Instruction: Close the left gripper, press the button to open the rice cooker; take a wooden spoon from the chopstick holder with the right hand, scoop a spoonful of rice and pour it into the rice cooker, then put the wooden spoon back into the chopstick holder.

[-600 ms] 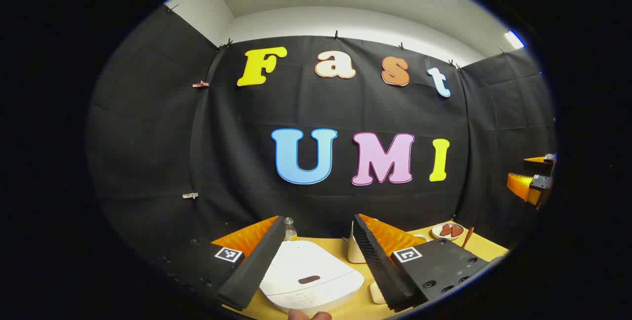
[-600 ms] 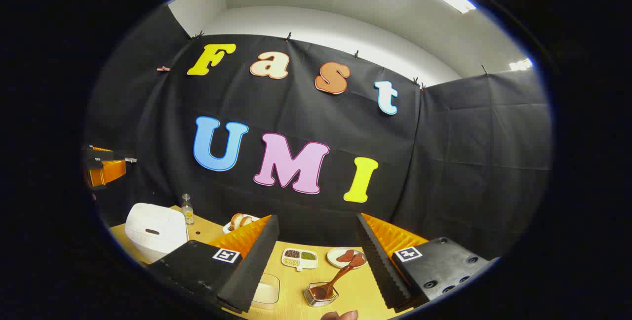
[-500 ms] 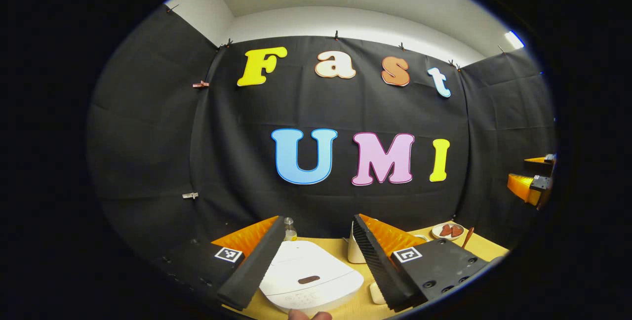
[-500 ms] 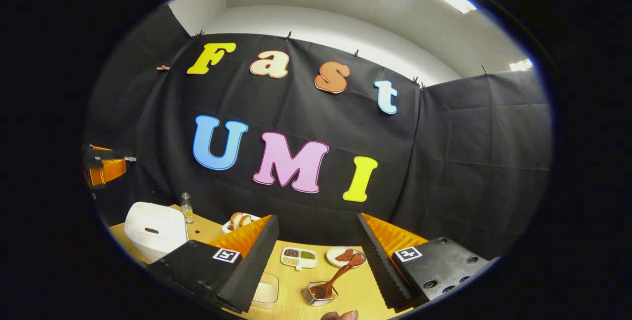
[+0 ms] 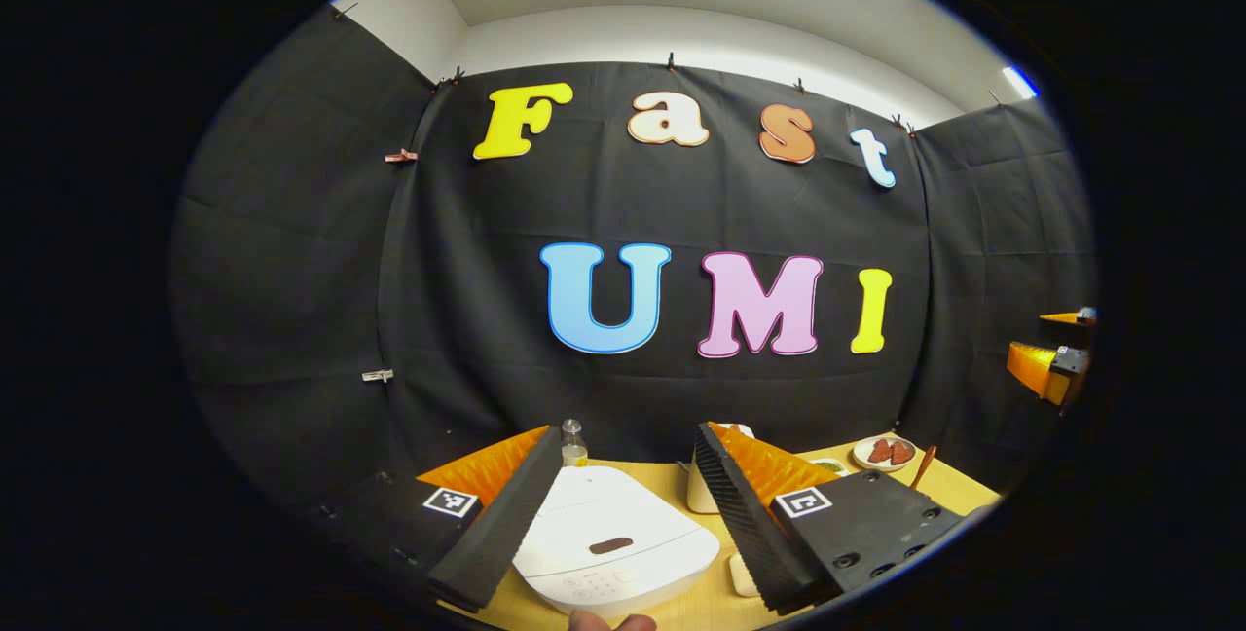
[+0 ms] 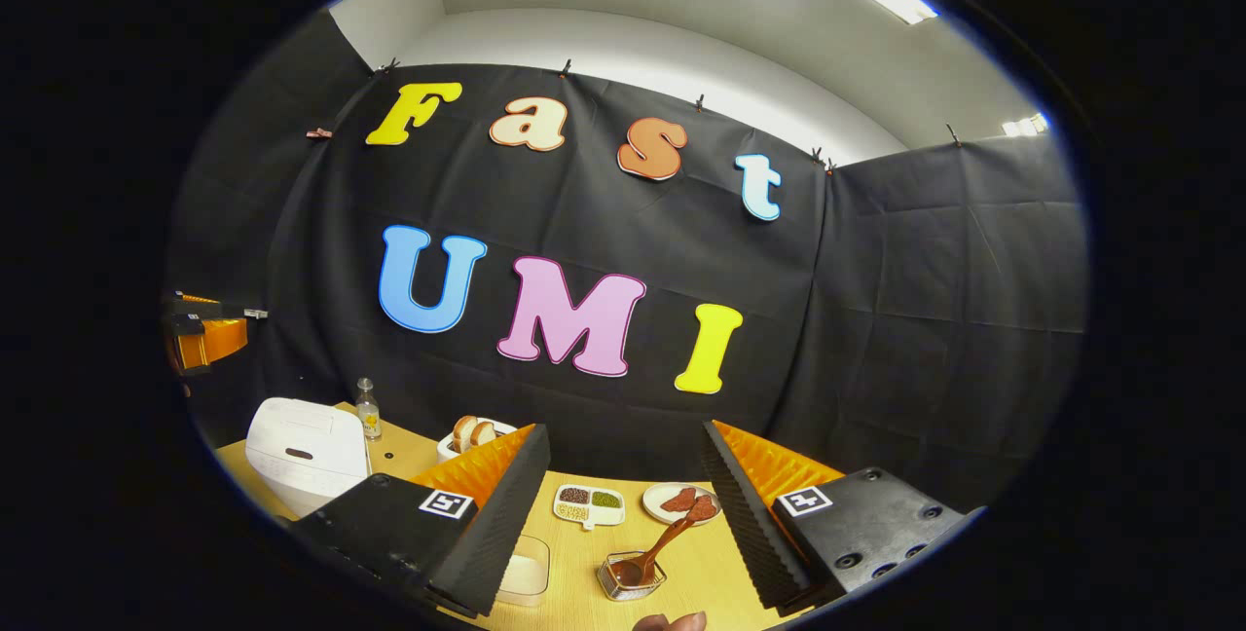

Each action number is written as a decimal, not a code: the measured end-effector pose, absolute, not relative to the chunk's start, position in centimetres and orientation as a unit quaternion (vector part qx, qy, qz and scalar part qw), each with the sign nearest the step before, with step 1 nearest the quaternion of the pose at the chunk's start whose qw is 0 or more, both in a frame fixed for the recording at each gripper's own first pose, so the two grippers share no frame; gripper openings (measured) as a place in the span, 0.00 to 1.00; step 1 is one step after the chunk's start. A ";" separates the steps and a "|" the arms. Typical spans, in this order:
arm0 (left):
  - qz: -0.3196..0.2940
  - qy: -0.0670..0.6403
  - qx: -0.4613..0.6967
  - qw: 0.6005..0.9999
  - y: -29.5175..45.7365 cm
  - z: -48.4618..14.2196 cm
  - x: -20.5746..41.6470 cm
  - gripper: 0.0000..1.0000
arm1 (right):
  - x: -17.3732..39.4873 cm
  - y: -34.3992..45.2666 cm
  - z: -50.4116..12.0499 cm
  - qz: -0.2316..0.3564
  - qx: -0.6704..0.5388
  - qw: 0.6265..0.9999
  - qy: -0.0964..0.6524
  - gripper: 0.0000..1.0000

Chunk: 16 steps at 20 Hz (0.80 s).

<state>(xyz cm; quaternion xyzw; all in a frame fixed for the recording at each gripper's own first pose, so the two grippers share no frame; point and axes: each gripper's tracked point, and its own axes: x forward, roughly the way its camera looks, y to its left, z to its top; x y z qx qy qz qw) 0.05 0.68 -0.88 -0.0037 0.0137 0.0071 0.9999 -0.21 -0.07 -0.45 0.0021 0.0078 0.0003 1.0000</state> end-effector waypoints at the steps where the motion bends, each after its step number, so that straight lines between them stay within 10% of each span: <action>1: 0.008 0.013 -0.002 1.000 0.7 -0.9 0.0 0.95 | -0.2 0.0 -0.5 0.001 0.001 1.000 0.008 0.97; 11: -0.054 0.035 -0.003 0.998 -1.2 -1.9 0.0 0.89 | -0.4 -0.5 -0.6 -0.007 -0.012 1.000 0.007 0.97; 14: -0.096 0.081 -0.004 0.992 -2.2 -3.8 -0.7 0.17 | -0.6 -0.7 -0.6 -0.010 -0.017 1.000 0.005 0.97; 16: -0.108 0.080 -0.014 0.991 -2.0 -3.3 -0.3 0.07 | -0.8 -0.8 -0.7 -0.011 -0.020 1.000 0.006 0.97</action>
